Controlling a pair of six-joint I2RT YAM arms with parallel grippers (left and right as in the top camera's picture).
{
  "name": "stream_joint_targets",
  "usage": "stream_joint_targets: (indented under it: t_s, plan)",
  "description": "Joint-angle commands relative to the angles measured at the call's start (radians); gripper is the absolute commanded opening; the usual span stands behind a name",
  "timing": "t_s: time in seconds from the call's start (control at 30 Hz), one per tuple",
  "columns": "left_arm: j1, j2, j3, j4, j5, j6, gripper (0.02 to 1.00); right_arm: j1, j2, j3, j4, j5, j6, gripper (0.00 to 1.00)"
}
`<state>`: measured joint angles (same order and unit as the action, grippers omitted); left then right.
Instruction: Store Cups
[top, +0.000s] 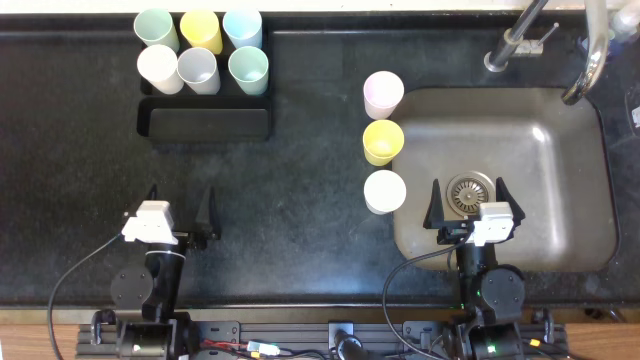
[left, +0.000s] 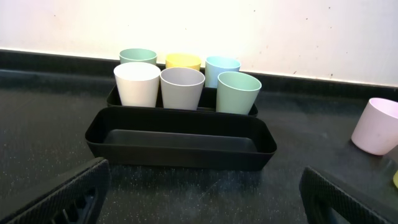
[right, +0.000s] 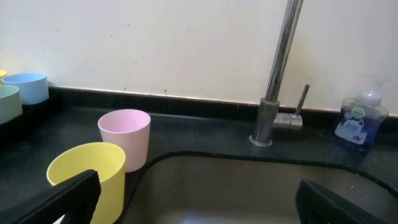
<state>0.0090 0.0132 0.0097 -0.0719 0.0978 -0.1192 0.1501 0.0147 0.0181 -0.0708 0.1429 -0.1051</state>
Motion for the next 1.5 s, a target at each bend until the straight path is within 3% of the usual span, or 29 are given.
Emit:
stream_joint_targets:
  t_s: [0.03,0.7,0.9,1.13,1.5]
  plan:
    - [0.005,-0.01,-0.002,-0.002,0.01,0.022,1.0,-0.006,-0.011,-0.013,0.008,0.008,0.0,0.996]
    - [0.005,0.077,0.097,0.018,-0.01,0.014,1.0,-0.007,-0.011,-0.013,0.008,0.007,0.0,0.996]
    - [-0.014,0.442,0.485,-0.076,-0.008,0.008,1.0,-0.006,-0.011,-0.013,0.008,0.008,0.0,0.996]
    - [-0.127,0.911,1.086,-0.462,-0.015,-0.043,1.0,-0.006,-0.011,-0.013,0.008,0.007,0.0,0.998]
    - [-0.455,1.574,1.838,-0.987,-0.233,-0.385,1.0,-0.006,-0.011,-0.013,0.008,0.008,0.0,0.998]
